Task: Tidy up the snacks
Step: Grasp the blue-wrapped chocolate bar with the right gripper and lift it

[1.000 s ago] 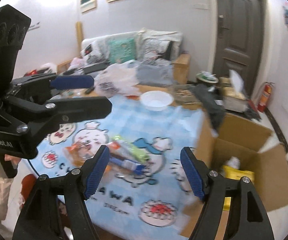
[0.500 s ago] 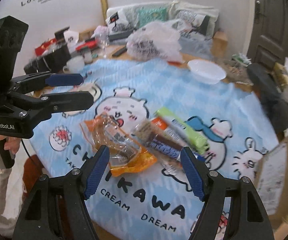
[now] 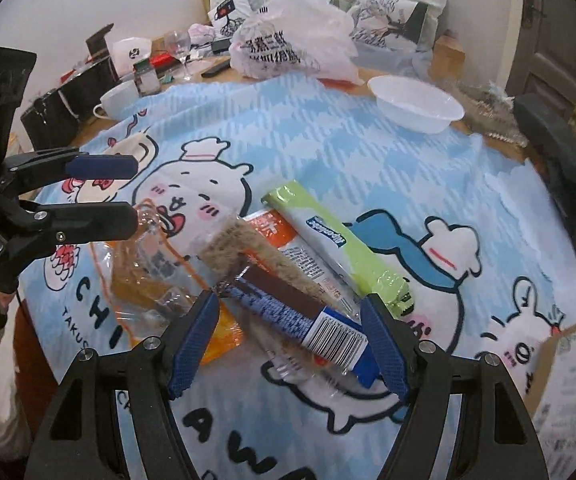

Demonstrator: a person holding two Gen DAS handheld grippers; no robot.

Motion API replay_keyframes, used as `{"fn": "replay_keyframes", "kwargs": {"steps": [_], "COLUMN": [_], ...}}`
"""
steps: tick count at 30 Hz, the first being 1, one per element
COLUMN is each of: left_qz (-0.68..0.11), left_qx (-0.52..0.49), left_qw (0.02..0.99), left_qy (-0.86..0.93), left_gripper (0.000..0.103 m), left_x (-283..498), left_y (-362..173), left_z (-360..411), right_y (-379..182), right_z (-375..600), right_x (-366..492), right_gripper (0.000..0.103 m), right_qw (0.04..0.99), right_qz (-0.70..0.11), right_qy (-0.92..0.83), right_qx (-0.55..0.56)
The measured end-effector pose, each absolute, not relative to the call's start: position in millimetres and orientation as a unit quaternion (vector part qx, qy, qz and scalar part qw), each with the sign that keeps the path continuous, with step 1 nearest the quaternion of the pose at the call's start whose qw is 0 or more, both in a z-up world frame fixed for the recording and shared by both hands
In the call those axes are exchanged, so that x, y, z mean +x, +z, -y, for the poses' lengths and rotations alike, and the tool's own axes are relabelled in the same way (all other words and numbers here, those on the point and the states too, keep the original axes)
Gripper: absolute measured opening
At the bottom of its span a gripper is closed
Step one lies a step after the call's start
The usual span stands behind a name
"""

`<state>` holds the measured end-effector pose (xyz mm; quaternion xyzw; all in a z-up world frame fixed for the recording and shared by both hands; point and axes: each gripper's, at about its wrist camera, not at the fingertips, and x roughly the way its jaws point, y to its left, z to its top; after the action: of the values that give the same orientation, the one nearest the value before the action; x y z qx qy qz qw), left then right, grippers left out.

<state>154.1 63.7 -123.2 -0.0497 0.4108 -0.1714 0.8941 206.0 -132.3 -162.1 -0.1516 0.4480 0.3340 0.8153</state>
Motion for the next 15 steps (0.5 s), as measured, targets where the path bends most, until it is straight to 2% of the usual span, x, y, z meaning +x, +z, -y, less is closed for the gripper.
{"fn": "replay_keyframes", "kwargs": {"steps": [4,6,9,11,15], "left_qz": [-0.418,-0.421,-0.423,-0.424,-0.425], "left_qx": [-0.051,-0.05,-0.05,-0.048,-0.038], "left_qw": [0.89,0.889,0.887,0.887,0.885], "left_qy": [-0.172,-0.174,-0.176,-0.178,-0.185], "left_gripper": [0.074,0.074,0.074,0.074,0.074], "left_x": [163.0,165.2,167.4,168.0,170.1], "left_y": [-129.4,-131.4,-133.1,-133.1,-132.4], "left_z": [-59.9,-58.1,-55.2,-52.9,-45.5], "right_y": [-168.5,-170.1,-171.0,-171.0,-171.2], "right_z": [133.7,137.4,143.1,145.8,157.2], "right_x": [210.3,208.4,201.5,196.2,191.0], "right_gripper": [0.069,0.063,0.045,0.023,0.016], "right_qw": [0.803,0.799,0.796,0.796,0.808], "right_qz": [-0.461,-0.469,-0.479,-0.479,-0.48], "right_qy": [0.346,0.344,0.339,0.333,0.311], "right_qx": [-0.151,-0.152,-0.152,-0.158,-0.143]}}
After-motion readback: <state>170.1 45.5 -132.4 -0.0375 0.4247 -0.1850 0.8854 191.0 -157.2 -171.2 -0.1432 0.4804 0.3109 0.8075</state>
